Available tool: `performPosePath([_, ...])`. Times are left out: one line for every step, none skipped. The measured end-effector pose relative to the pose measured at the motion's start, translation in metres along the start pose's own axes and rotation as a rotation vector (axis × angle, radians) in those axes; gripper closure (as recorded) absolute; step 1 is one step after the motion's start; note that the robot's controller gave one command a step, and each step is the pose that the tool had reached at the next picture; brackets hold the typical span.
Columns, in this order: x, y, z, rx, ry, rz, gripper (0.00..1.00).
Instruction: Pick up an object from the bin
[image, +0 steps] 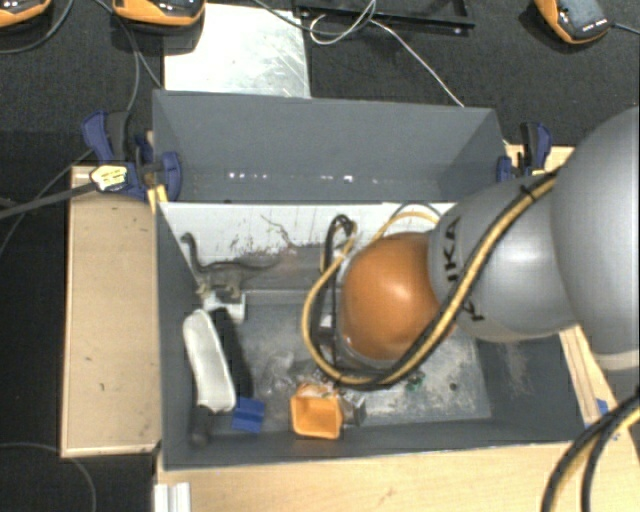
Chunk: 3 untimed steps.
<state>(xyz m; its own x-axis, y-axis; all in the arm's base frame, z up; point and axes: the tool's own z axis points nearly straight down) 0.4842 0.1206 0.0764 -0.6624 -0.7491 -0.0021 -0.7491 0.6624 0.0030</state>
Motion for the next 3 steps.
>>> performPosePath([0.000,0.000,0.000,0.000,0.000,0.001,1.00])
performPosePath([-0.001,0.001,0.001,0.003,-0.006,-0.006,1.00])
performPosePath([-0.003,0.006,-0.100,-0.003,0.002,0.015,1.00])
